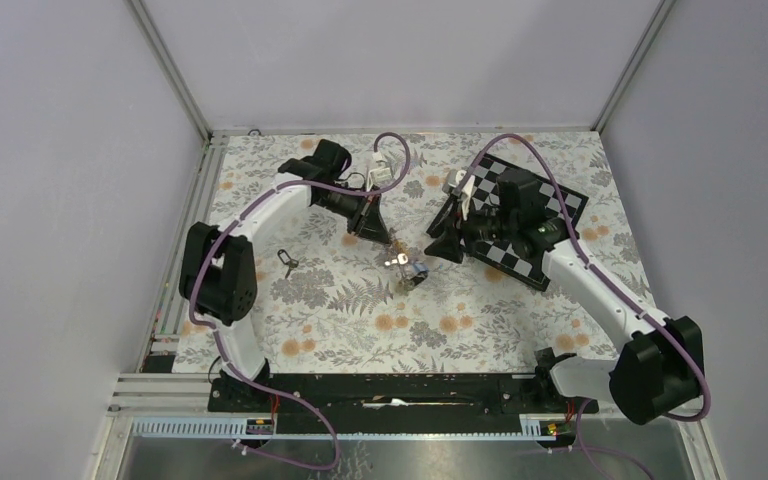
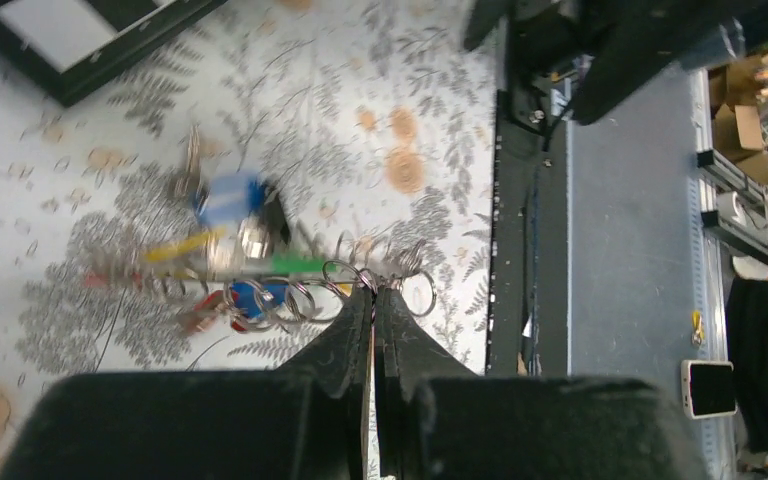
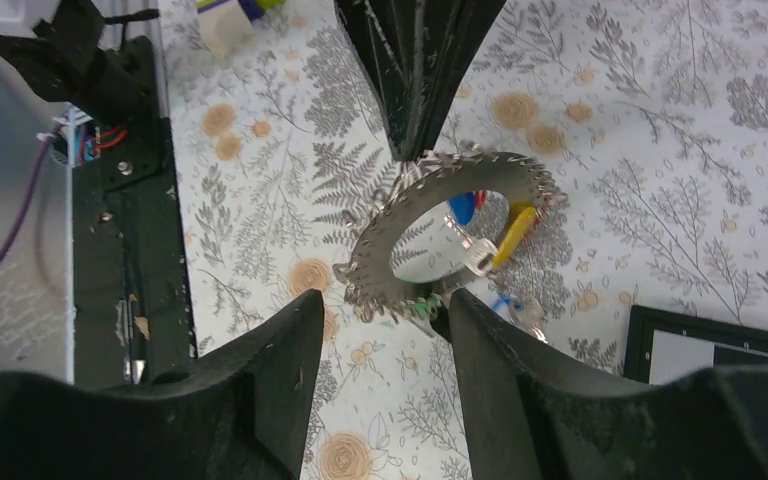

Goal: Put the keys on the keyring

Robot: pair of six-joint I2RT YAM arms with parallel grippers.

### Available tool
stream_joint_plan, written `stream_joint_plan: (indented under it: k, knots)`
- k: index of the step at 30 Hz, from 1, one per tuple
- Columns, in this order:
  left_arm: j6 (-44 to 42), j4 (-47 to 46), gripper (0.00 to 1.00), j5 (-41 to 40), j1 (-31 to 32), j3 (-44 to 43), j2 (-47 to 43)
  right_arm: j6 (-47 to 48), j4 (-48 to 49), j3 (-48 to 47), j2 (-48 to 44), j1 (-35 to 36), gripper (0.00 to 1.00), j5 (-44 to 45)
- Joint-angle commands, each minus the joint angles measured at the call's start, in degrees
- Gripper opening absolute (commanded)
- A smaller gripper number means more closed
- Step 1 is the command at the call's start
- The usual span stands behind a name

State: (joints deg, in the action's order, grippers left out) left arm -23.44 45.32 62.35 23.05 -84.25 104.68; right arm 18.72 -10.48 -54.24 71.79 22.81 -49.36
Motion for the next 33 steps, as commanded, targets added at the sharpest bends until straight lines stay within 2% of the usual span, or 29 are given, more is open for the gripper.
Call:
stream_joint_plan:
  k: [1,13,21,31,33]
  knots:
    - [-12.8,9.3,0.0,11.5,1.0,-4.5,-5.0,-5.8,4.8,-5.1,2.3,-0.3,0.56,-8.3]
    - [-13.3,9.3,0.0,14.3,5.4,-2.5,-13.5,-4.6,5.4,-9.2,6.1,3.3,0.54,-12.2]
    - [-16.0,9.2,0.0,14.1,7.4,0.0,-17.9,2.1,-0.8,-9.5,4.4,6.2,0.54,-14.0]
    - [-16.1,9.3,0.0,11.8,9.2,0.3,-18.1,2.3,-0.8,-8.5,2.3,8.4,0.51,-14.4]
    - [-16.1,9.3,0.0,11.6,9.2,0.3,-17.9,2.3,-0.7,-8.3,2.1,8.7,0.48,-14.4]
